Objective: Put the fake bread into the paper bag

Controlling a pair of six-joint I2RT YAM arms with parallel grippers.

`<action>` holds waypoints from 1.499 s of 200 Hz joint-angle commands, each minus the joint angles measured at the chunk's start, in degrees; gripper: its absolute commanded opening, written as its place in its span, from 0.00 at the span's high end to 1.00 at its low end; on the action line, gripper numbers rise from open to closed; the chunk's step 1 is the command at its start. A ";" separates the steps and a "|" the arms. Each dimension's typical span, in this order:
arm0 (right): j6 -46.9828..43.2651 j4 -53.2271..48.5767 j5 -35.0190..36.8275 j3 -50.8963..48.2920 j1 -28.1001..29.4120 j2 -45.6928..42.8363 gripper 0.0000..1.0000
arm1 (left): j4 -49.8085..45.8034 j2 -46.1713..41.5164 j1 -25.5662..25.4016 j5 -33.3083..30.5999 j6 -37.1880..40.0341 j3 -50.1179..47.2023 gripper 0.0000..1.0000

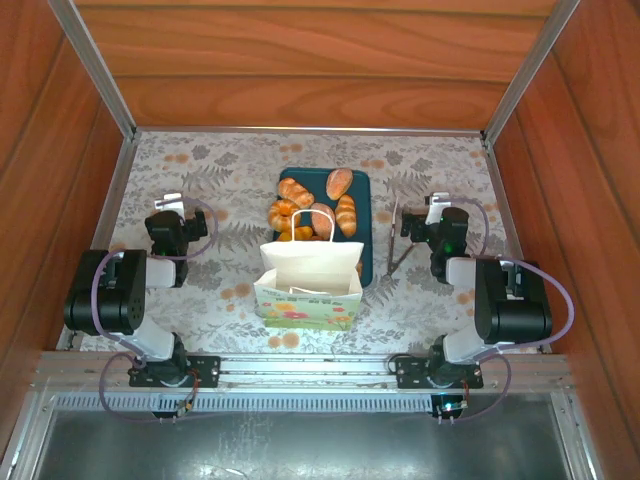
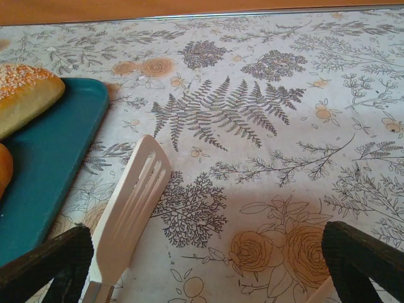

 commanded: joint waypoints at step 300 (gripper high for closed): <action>24.58 -40.72 11.17 13.31 -0.82 -16.60 0.00 | -29.55 -27.84 1.63 -8.86 -14.18 5.63 0.00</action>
